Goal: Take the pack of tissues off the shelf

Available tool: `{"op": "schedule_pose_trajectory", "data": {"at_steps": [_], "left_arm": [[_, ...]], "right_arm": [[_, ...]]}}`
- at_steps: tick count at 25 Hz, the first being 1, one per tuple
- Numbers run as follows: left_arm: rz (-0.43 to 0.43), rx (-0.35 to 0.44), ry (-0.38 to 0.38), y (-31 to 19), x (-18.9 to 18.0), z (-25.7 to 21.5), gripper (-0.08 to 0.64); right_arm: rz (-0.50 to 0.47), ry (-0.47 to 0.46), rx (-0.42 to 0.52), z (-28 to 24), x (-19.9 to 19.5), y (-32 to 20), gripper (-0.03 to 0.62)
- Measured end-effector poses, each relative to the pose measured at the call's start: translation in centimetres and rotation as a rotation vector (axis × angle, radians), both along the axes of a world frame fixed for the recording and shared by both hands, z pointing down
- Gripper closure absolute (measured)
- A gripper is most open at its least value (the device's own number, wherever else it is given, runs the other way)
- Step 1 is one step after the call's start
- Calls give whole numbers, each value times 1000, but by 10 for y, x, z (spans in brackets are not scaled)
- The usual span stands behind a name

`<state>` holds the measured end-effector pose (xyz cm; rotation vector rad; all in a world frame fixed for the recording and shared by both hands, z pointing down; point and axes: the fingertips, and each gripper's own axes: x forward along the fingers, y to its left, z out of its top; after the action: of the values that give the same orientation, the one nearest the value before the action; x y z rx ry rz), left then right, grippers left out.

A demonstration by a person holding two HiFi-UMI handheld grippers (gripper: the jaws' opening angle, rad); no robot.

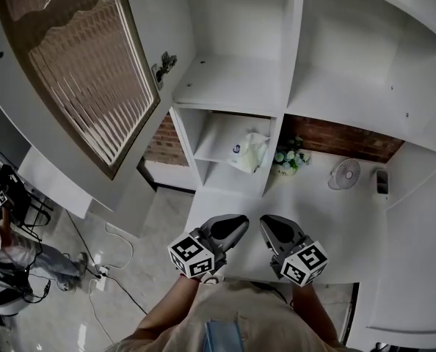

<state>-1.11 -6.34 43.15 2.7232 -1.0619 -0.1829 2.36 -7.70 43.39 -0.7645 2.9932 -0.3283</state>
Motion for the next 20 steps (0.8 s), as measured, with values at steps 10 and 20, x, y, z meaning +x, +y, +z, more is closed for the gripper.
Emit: {"op": "schedule_pose_trajectory", "data": {"at_steps": [10, 20], "left_arm": [[-31, -5, -10, -30, -15, -4, 395], [-76, -23, -57, -48, -26, 2, 242]], "right_arm": [[22, 13, -27, 0, -10, -15, 574], [47, 12, -56, 13, -15, -17, 572]]}}
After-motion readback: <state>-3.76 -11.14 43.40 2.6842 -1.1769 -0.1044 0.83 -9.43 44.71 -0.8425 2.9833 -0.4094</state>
